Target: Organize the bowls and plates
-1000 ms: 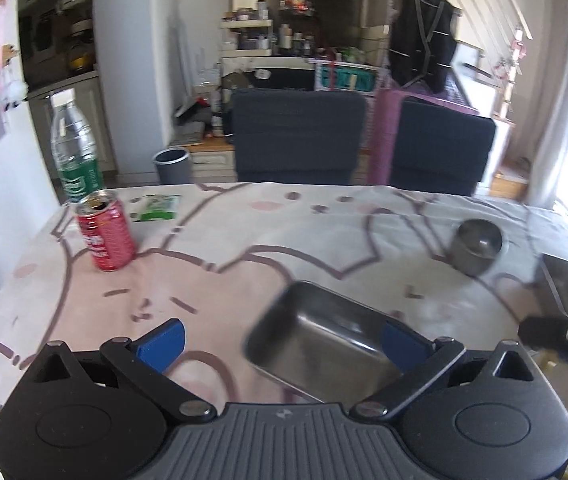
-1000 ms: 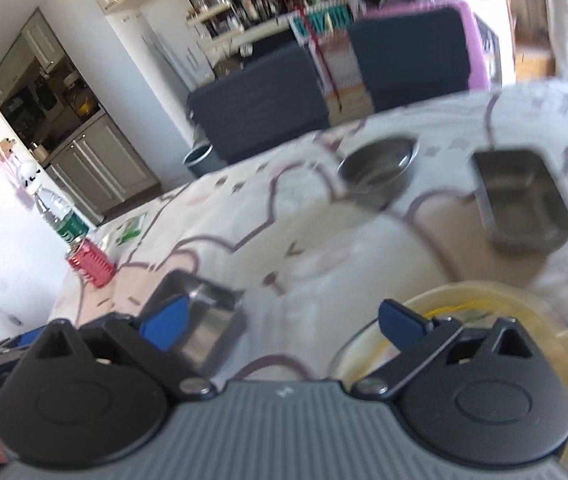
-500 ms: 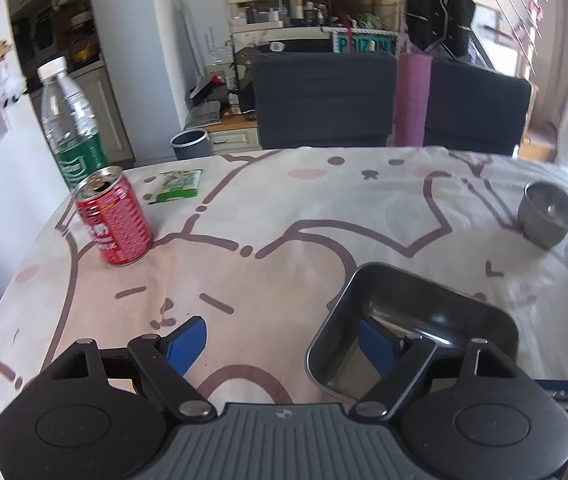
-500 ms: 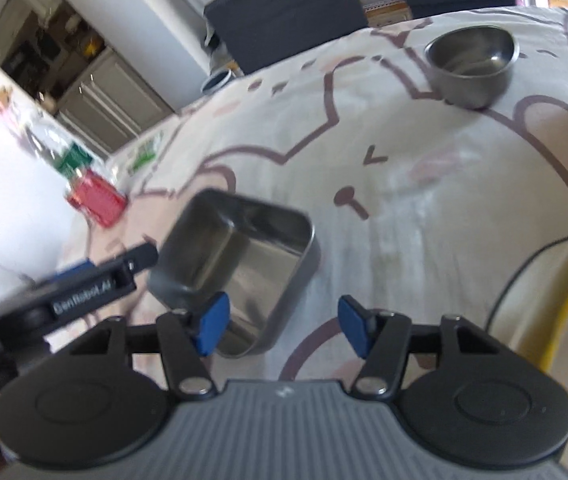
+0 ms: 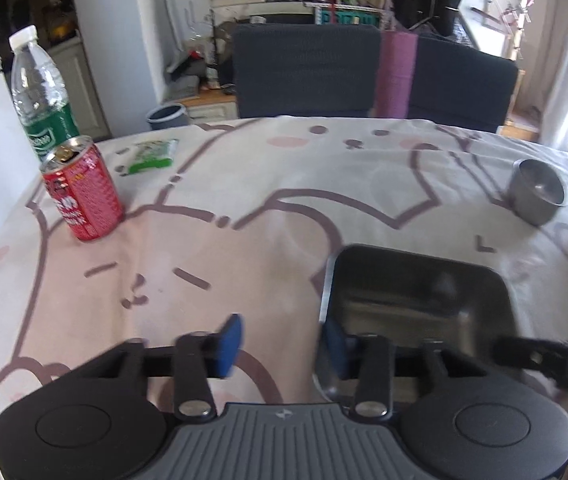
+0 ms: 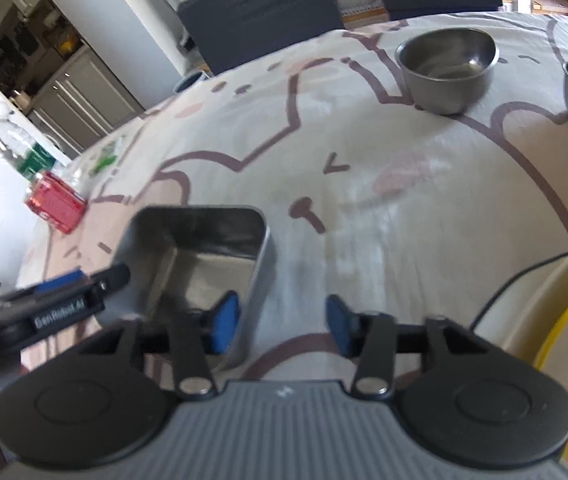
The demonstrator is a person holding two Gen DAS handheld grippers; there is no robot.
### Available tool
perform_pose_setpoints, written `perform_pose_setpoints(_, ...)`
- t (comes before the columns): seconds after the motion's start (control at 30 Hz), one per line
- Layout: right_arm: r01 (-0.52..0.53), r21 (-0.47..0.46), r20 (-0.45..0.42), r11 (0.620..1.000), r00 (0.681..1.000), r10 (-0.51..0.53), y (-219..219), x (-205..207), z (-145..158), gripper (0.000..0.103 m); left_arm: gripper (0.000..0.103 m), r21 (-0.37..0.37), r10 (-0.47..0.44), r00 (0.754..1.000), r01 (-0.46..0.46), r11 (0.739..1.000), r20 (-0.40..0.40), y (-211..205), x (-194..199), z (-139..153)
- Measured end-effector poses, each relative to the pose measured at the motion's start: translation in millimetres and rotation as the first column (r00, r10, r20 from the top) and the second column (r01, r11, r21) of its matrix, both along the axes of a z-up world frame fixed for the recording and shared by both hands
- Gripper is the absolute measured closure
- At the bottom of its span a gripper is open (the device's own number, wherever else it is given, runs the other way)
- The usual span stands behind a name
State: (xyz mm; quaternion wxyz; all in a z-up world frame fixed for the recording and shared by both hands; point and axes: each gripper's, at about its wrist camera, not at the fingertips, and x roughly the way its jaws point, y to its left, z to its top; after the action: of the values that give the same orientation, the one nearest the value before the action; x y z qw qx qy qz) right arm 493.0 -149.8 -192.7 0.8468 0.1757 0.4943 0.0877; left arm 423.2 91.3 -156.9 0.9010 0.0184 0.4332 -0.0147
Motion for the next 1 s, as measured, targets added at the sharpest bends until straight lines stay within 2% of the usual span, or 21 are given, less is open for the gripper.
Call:
perform_pose_setpoints(0.03,-0.022,0.017,0.016,1.000,1.000,0.022,2,-1,1,0.082,0.074,-0.014,-0.007,1.000,0.007,1.000,-0.006,0,-3,2)
perform_pose_setpoints(0.07,-0.040,0.014,0.029,0.999,0.999,0.039,5,0,3,0.090,0.084,-0.024,-0.013,1.000,0.013,1.000,-0.015,-1,-6,3)
perform_pose_setpoints(0.1,-0.059,-0.006,0.045,0.998,0.997,0.059,10,-2,5,0.093,0.092,-0.028,-0.016,1.000,0.016,0.999,-0.021,-2,-9,4)
perform_pose_setpoints(0.13,-0.081,-0.026,0.059,0.996,0.995,0.082,14,-5,8,0.096,0.092,-0.022,-0.016,1.000,0.015,1.000,-0.019,-2,-13,5)
perform_pose_setpoints(0.2,-0.114,-0.048,0.068,0.992,0.991,0.117,19,-8,11,0.097,0.092,-0.014,-0.015,1.000,0.015,1.000,-0.006,-1,-21,10)
perform_pose_setpoints(0.3,-0.137,-0.045,0.074,0.990,0.987,0.140,21,-14,18,0.097,0.094,-0.040,-0.005,1.000,0.005,0.999,0.005,4,-35,17)
perform_pose_setpoints(0.47,-0.185,-0.075,0.097,0.980,0.977,0.192,26,-31,33,0.097,0.094,-0.027,-0.004,1.000,0.004,1.000,0.018,4,-56,30)
perform_pose_setpoints(0.57,-0.206,-0.113,0.079,0.972,0.973,0.215,31,-38,38,0.096,0.094,-0.009,-0.023,1.000,0.023,1.000,0.013,3,-69,35)
perform_pose_setpoints(0.77,-0.250,-0.110,0.047,0.962,0.966,0.256,32,-57,43,0.096,0.094,0.022,-0.069,0.998,0.069,0.997,-0.007,2,-91,41)
perform_pose_setpoints(1.0,-0.284,-0.124,-0.003,0.951,0.958,0.286,37,-69,39,0.096,0.094,0.040,-0.106,0.988,0.111,0.993,-0.115,2,-104,29)
